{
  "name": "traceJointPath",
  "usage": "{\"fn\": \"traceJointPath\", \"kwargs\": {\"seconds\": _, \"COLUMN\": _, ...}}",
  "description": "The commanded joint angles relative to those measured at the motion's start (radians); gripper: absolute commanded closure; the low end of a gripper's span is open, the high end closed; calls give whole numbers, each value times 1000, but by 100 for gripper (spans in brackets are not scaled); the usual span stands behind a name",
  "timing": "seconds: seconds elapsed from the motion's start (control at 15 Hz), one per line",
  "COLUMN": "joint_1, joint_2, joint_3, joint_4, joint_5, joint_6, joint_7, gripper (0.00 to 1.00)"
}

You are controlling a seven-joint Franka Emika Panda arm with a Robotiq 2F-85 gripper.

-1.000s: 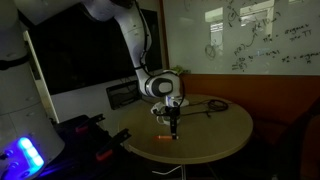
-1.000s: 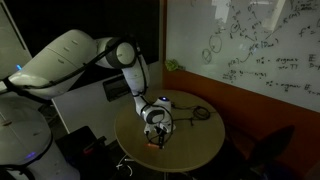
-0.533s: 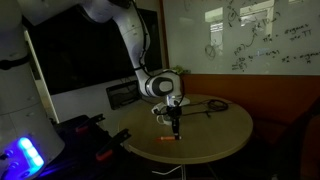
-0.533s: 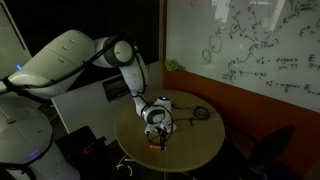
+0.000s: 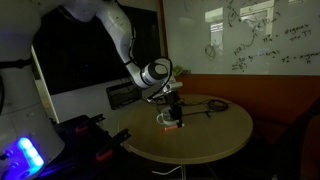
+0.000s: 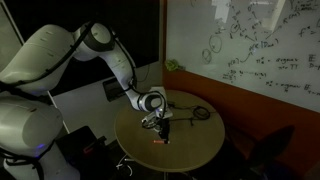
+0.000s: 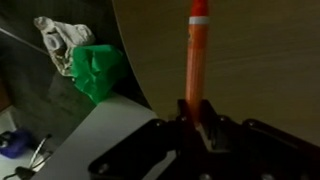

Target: Put the marker in the mug

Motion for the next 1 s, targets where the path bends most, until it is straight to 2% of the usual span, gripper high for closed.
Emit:
{"fn": "traceJointPath", "kwargs": {"seconds": 0.0, "joint_1": 149, "joint_2": -22, "joint_3": -105, "joint_4": -4, "joint_5": -122, "joint_6": -132, "joint_7": 216, "gripper": 95}}
{"fn": "traceJointPath", "kwargs": {"seconds": 0.27, "joint_1": 284, "joint_2": 6, "joint_3": -177, "joint_4": 83, "joint_5": -276, "joint_6": -269, "joint_7": 477, "gripper": 95}}
{"fn": "traceJointPath", "kwargs": {"seconds": 0.4, "joint_1": 321, "joint_2": 25, "joint_3": -197, "joint_4": 129, "joint_5": -350, "joint_6": -295, "joint_7": 614, "gripper": 95}}
{"fn": "traceJointPath", "kwargs": {"seconds": 0.6, "joint_1": 329, "joint_2": 55, "joint_3": -189, "joint_4": 217, "joint_5": -436, "joint_6": -359, "joint_7": 772, "gripper": 95}}
{"fn": "traceJointPath", "kwargs": {"seconds": 0.93, "joint_1": 283, "joint_2": 142, "joint_3": -142, "joint_4": 366, "joint_5": -530, "joint_6": -423, "joint_7": 954, "gripper": 95}}
